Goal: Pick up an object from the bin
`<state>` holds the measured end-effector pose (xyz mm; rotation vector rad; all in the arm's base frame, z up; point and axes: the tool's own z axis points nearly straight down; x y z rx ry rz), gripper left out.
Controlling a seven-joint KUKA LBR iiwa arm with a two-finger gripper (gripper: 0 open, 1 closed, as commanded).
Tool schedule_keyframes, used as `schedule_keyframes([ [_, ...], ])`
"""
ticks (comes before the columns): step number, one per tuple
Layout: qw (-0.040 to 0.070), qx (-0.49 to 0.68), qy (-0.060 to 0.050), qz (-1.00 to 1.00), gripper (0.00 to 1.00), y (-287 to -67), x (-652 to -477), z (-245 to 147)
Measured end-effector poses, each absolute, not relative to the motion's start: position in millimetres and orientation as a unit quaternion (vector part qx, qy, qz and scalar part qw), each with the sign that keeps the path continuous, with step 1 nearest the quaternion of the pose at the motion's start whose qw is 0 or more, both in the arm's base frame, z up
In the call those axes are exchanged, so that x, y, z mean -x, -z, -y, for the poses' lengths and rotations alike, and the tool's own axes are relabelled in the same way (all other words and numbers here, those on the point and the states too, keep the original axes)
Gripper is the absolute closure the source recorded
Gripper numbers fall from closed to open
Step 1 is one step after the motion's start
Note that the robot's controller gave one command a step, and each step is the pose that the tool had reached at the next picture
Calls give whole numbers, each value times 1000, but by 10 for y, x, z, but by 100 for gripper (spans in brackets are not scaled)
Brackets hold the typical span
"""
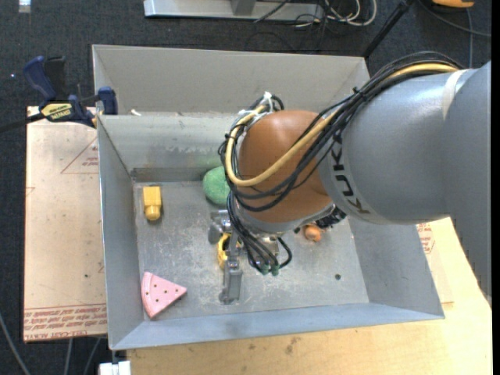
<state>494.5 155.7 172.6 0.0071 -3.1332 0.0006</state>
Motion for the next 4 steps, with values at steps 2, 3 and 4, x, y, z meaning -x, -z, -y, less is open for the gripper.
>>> schedule_keyframes([
  [2,-4,20,2,1000,0,-1231,-5316,-1618],
  [3,5,-43,0,999,0,-1439,-5373,-1276],
  [4,-4,-43,1,999,0,-1614,-5587,-1003],
])
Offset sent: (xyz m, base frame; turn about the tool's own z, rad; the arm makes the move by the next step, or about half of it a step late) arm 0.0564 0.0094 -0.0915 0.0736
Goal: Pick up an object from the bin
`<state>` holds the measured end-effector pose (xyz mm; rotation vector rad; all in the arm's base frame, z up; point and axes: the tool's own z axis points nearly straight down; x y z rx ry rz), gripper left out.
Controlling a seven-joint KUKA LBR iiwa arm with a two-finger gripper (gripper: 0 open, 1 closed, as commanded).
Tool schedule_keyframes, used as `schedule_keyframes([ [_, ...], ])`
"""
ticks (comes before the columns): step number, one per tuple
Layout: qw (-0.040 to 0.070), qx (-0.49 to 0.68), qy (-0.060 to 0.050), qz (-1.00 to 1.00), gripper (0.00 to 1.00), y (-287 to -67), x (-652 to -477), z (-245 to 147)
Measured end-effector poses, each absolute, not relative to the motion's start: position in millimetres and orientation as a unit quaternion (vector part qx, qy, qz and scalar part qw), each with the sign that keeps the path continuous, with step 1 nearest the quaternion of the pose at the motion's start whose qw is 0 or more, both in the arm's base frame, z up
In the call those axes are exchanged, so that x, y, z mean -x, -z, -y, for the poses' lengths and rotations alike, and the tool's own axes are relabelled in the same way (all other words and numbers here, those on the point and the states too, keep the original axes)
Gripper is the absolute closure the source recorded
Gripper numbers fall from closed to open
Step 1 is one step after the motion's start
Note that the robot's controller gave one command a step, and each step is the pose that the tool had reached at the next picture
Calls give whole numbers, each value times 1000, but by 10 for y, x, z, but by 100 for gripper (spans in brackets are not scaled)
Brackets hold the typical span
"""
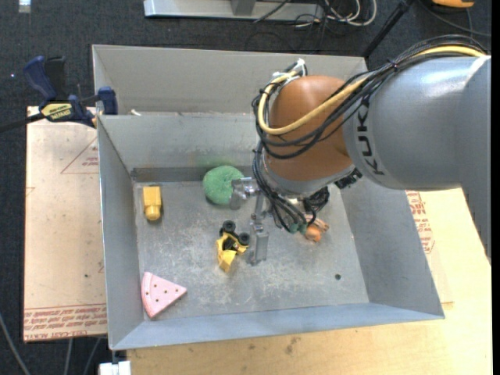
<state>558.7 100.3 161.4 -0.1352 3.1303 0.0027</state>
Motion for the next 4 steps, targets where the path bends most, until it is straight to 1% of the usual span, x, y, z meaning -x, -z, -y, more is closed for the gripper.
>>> schedule_keyframes([
  [1,1,9,0,-1000,0,-1284,-5669,-960],
  [2,1,153,-1,-988,0,-1045,-5555,-968],
  [3,1,88,-1,-996,0,-924,-5594,-1018],
  [4,7,115,-3,-993,100,-789,-5853,-1246],
])
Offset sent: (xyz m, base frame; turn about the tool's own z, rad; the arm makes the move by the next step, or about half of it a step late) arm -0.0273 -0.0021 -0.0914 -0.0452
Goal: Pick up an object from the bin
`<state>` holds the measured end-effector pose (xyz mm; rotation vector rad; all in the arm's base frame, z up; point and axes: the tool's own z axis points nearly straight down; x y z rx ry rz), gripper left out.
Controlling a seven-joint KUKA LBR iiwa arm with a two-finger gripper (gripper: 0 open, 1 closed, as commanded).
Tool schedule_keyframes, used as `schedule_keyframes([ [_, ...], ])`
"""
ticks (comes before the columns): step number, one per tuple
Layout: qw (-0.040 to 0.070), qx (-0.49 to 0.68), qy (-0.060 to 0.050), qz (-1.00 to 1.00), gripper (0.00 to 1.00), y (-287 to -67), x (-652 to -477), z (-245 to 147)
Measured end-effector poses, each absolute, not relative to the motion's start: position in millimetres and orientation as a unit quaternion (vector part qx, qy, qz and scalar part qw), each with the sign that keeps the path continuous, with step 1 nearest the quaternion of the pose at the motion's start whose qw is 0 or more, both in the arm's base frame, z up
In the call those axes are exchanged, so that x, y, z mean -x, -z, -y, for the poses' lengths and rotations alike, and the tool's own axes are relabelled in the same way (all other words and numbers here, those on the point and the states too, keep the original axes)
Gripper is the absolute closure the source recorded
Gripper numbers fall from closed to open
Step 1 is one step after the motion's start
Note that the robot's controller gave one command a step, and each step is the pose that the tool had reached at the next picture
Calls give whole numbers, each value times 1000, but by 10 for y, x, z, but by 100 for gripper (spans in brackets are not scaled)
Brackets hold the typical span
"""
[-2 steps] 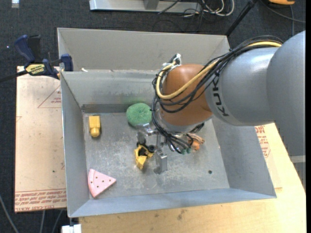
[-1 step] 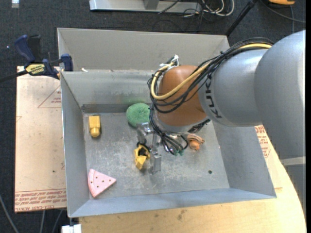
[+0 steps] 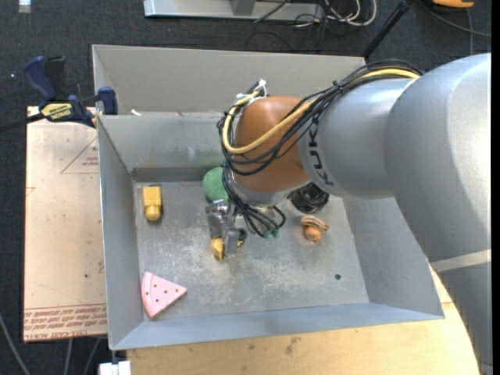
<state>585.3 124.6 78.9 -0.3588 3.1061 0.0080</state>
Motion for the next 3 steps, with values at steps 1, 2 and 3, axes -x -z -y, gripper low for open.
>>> schedule_keyframes([
  [1,8,113,-3,-994,100,-791,-5853,-1242],
  [2,1,115,-1,-993,100,-1562,-5935,-1258],
  [3,1,115,-1,-993,100,-1562,-5935,-1257],
])
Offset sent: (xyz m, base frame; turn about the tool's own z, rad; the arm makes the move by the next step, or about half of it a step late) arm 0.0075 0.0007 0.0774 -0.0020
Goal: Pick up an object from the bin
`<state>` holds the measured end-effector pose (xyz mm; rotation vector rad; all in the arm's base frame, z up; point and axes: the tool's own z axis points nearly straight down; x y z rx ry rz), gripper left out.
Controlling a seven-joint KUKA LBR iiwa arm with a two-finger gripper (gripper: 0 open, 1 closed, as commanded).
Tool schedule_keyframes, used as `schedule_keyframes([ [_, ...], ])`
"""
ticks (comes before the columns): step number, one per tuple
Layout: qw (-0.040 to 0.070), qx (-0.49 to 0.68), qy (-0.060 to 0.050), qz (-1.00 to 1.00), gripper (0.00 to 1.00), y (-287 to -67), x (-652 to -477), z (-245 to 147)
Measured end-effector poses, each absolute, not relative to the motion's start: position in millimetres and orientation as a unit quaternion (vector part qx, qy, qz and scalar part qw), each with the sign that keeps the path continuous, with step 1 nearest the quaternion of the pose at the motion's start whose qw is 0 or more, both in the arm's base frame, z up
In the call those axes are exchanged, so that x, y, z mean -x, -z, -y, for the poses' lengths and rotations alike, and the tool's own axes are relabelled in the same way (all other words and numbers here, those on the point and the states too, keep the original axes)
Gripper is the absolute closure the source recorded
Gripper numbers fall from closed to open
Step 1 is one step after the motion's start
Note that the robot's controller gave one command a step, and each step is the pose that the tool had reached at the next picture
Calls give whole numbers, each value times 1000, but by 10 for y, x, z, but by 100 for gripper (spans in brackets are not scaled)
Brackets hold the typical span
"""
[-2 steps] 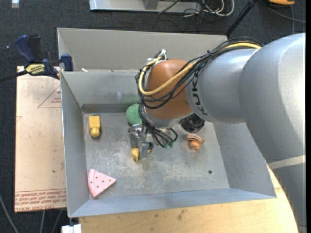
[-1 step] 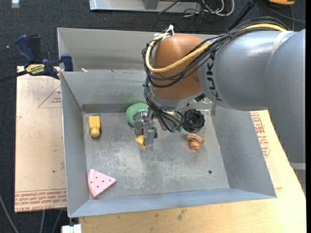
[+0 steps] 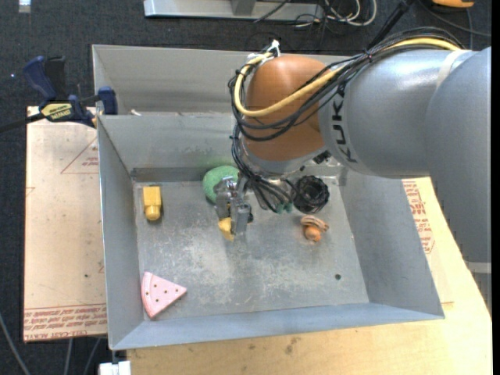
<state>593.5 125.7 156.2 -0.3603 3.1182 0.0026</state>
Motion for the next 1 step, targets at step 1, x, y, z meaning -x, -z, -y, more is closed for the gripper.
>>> schedule_keyframes([
  [1,2,146,-1,-989,100,-2902,-6140,-1119],
])
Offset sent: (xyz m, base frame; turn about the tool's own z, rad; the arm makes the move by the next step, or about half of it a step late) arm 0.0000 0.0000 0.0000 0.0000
